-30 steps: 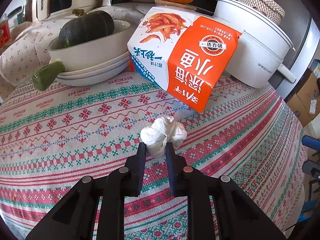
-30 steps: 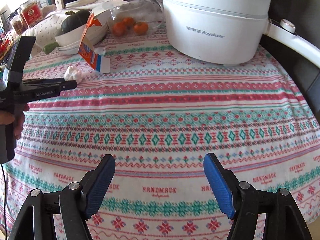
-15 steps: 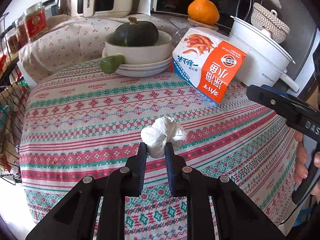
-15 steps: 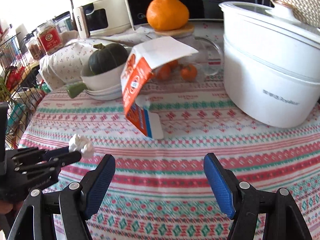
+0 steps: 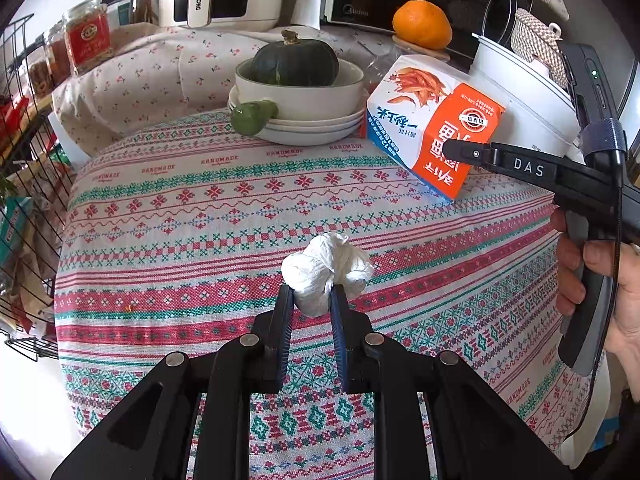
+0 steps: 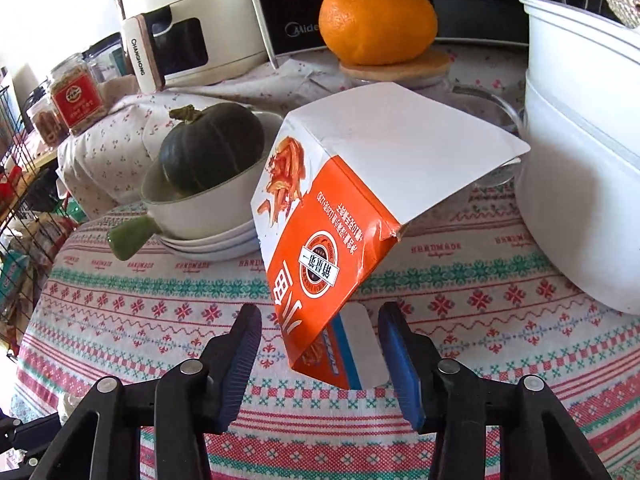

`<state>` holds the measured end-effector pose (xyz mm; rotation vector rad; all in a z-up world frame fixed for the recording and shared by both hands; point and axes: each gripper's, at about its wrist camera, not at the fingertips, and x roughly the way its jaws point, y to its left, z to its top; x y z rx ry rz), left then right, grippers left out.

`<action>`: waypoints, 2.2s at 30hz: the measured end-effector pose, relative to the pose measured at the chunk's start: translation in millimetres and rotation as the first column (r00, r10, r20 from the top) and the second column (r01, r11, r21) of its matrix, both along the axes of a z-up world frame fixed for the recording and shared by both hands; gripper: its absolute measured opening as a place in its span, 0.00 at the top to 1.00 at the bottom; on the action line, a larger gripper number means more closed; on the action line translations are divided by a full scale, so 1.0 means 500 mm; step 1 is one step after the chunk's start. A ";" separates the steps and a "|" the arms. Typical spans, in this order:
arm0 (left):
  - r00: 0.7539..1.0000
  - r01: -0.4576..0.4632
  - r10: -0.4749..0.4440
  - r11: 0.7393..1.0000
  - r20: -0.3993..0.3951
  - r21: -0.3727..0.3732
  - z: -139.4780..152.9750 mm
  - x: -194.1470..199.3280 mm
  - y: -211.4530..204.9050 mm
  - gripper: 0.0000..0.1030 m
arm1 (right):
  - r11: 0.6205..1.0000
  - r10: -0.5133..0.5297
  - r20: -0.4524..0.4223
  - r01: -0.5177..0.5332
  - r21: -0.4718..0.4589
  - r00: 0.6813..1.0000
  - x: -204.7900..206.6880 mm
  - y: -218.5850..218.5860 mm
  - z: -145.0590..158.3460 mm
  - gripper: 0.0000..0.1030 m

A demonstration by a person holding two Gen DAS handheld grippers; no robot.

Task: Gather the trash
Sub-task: 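Grasp the orange milk carton with the right tool while the left holds the tissue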

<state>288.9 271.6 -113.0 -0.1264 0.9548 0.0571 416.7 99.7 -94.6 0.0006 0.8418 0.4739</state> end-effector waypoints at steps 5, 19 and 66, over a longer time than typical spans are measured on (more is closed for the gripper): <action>1.000 0.007 -0.007 1.000 0.002 0.018 0.013 -0.001 -0.017 0.81 | 0.998 0.056 -0.017 -0.056 0.002 0.998 -0.003 0.012 0.003 0.88; 0.995 0.080 -0.086 0.991 0.052 0.103 0.136 -0.085 -0.150 0.81 | 0.985 0.170 0.065 -0.166 -0.054 0.983 -0.152 -0.075 0.144 0.97; 0.998 0.032 -0.031 0.999 0.056 -0.011 0.178 -0.220 -0.197 0.81 | 0.986 0.137 -0.072 -0.130 0.100 0.988 -0.205 -0.151 0.095 0.97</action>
